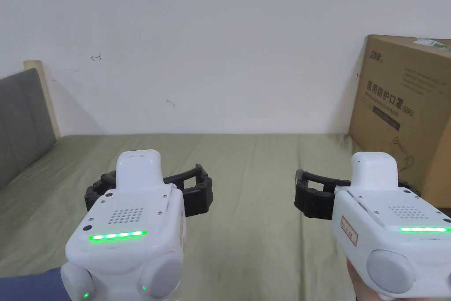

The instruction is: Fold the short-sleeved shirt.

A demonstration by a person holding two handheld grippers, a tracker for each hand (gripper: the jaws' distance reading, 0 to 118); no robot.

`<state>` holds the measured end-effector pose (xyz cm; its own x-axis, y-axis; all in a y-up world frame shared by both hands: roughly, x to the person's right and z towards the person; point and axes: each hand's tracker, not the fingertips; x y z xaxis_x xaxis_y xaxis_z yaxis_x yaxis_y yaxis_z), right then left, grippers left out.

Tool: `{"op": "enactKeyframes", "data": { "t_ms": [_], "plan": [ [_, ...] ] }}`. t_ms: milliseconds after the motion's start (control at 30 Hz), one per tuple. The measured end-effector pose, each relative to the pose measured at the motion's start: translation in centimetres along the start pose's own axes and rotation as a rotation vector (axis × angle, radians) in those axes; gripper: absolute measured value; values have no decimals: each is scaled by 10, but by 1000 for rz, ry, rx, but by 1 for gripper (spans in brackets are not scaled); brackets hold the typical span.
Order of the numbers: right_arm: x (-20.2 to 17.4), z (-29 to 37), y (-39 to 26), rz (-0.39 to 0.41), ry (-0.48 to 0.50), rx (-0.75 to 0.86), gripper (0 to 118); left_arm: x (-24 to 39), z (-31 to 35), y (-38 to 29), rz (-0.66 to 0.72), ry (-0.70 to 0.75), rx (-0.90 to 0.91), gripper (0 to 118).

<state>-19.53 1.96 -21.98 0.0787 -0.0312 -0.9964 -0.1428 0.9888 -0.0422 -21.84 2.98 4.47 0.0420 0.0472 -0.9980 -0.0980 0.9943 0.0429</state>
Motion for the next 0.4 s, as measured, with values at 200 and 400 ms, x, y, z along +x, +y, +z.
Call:
{"op": "enactKeyframes", "data": {
  "t_ms": [200,400],
  "plan": [
    [-1,0,-1,9,-4,-2,118,1,2,-1,9,-45,-2,118],
    [-1,0,-1,8,-11,4,118,4,3,-2,-6,-47,-6,118]
  ]
}}
